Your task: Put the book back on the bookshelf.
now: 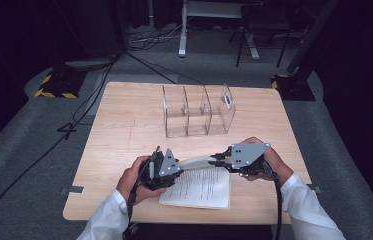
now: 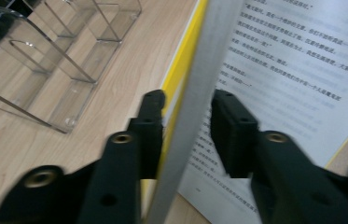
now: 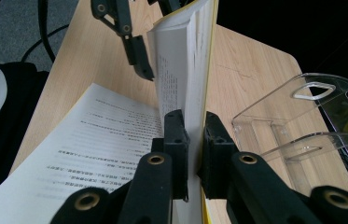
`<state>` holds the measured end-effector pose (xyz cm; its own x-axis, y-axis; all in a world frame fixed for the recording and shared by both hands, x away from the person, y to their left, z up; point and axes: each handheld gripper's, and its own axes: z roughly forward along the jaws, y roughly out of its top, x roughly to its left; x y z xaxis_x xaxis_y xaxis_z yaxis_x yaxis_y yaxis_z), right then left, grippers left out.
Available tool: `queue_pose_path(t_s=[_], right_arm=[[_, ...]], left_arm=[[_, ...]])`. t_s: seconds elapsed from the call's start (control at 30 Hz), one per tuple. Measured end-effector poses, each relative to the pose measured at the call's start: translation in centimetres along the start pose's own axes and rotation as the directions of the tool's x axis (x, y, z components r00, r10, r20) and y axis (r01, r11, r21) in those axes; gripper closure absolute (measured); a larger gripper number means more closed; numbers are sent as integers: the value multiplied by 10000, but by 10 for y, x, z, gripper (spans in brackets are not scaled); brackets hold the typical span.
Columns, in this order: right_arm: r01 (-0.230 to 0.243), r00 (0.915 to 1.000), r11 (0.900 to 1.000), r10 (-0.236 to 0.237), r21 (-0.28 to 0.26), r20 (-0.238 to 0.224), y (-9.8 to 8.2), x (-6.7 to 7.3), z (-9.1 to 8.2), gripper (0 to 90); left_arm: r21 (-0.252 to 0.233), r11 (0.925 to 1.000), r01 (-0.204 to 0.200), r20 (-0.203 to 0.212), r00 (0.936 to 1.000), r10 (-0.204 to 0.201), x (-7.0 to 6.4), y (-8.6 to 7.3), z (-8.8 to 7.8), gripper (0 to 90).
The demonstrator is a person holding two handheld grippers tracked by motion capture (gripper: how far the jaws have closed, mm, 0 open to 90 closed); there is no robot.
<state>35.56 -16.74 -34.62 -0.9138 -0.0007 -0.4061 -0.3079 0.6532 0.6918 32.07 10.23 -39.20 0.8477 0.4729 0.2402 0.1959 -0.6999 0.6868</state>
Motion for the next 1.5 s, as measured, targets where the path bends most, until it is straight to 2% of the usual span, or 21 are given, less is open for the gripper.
queue_pose_path(t_s=[0.13,0.23,0.37,0.43,0.53,0.57,0.6,0.7,0.77,0.8,0.83,0.9,1.03,1.1,1.17,1.23,1.27,1.3,1.37,1.4,1.5], right_arm=[[-95,10000,9999,95,49,-4,1,0,1,816],[-308,9995,9995,308,9,-40,-2,0,3,788],[-625,9980,9980,626,-125,79,-4,1,3,723],[-965,9943,9946,980,-384,418,-7,1,0,579],[-1856,9778,9789,1925,-852,822,-20,-3,-9,509],[-2145,9686,9714,2251,-1022,1060,-26,-4,-12,482],[-2418,9571,9628,2571,-1203,1337,-33,-4,-15,473],[-3352,9146,9295,3603,-1541,1836,-60,-7,-22,441],[-3868,8908,9077,4134,-1624,1888,-78,-7,-22,435],[-4142,8754,8966,4396,-1566,2012,-85,-6,-20,425],[-4332,8642,8897,4554,-1438,2140,-92,-5,-16,419],[-4601,8574,8792,4761,-1234,1953,-103,-2,-6,407],[-4803,8605,8723,4889,-916,1435,-109,5,14,382],[-4602,8753,8847,4662,-744,1284,-105,9,22,371],[-4671,8756,8773,4763,-1100,804,-101,12,26,369],[-4626,8779,8793,4722,-1136,797,-98,13,28,368],[-4551,8821,8831,4646,-1143,773,-94,15,30,363],[-4497,8870,8837,4590,-1302,518,-91,18,32,373],[-4301,8940,8941,4411,-1249,791,-86,21,35,373],[-4297,8932,8927,4423,-1361,812,-84,21,35,373],[-4409,8860,8766,4594,-1927,623,-78,23,31,373]], left_arm=[[-396,9985,-381,153,9991,388,-2,-7,1,790],[-734,9960,-520,250,9982,539,-4,-14,3,811],[-1148,9924,-432,529,9974,495,-4,-22,6,819],[-1347,9905,-277,614,9975,362,-4,-26,6,819],[-1611,9869,-55,644,9978,160,-1,-31,4,820],[-1693,9856,46,678,9977,70,-1,-33,4,820],[-1776,9840,135,684,9977,-13,0,-35,3,819],[-1997,9794,293,763,9970,-142,1,-40,3,818],[-2125,9762,429,810,9964,-262,2,-42,2,818],[-2185,9746,490,848,9959,-310,3,-43,2,818],[-2229,9733,537,881,9955,-348,4,-44,2,817],[-2386,9682,751,994,9937,-526,6,-47,2,816],[-2529,9630,934,1106,9916,-671,8,-50,1,815],[-2539,9626,941,1104,9916,-678,7,-50,1,814],[-2576,9614,969,1195,9905,-678,7,-50,3,812],[-2573,9616,951,1187,9907,-662,6,-50,3,811],[-2569,9624,886,1209,9909,-589,5,-49,4,811],[-2569,9623,897,1227,9907,-596,4,-49,5,810],[-2544,9635,829,1234,9910,-527,3,-47,7,809],[-2586,9619,890,1282,9901,-572,3,-46,9,808],[-2726,9566,1028,1280,9893,-698,4,-45,10,811]])
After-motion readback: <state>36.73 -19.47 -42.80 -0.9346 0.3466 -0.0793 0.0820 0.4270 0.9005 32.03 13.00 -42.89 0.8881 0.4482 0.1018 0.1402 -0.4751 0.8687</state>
